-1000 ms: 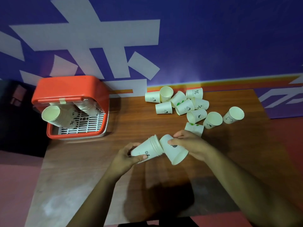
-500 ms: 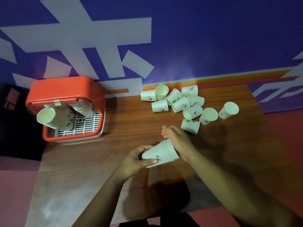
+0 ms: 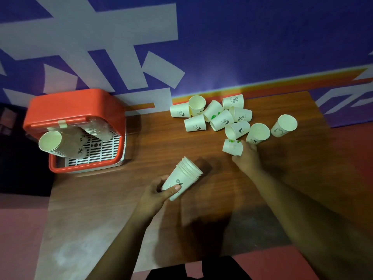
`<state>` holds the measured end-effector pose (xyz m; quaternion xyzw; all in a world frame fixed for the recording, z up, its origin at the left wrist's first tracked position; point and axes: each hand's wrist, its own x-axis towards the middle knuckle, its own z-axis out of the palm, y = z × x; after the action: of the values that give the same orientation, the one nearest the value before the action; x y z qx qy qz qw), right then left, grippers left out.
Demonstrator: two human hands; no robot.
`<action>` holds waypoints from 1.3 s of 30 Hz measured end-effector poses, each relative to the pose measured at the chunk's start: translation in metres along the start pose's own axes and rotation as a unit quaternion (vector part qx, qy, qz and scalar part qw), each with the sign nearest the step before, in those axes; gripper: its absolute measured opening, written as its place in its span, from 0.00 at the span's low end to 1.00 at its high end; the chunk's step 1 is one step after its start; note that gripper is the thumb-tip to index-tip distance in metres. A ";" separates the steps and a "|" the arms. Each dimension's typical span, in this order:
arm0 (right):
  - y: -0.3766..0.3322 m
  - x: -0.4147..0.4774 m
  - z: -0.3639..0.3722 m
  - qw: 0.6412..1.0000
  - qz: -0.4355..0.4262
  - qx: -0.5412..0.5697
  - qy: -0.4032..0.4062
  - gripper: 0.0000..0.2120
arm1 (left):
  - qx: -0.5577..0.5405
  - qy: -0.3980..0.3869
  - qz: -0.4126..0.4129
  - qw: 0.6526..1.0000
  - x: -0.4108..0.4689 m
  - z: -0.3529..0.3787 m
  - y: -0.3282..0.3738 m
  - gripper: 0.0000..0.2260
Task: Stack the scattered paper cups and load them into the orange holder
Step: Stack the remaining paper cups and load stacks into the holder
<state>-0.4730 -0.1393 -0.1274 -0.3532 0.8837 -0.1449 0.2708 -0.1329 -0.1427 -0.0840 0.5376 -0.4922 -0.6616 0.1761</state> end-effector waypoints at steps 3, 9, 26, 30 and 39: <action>0.009 0.002 0.005 0.999 -0.029 -0.044 -0.002 0.33 | 0.003 0.005 -0.004 1.000 0.001 0.002 -0.002 0.32; 0.020 -0.006 0.006 0.986 -0.103 -0.131 0.015 0.33 | -0.005 -0.001 -0.026 1.000 0.004 0.015 -0.003 0.34; 0.038 -0.016 -0.025 0.992 -0.010 0.012 -0.129 0.29 | -0.004 0.003 -0.034 0.999 0.011 0.050 0.014 0.33; 0.030 -0.024 -0.046 0.961 -0.023 0.186 -0.201 0.21 | 0.044 -0.010 -0.032 0.998 0.016 0.058 0.012 0.31; 0.009 -0.017 -0.110 0.908 -0.147 0.114 -0.375 0.35 | 0.029 -0.059 -0.007 0.998 0.023 0.080 0.025 0.29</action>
<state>-0.5317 -0.1138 -0.0358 -0.4745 0.6327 -0.1397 0.5958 -0.2196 -0.1343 -0.0806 0.5058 -0.5172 -0.6787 0.1266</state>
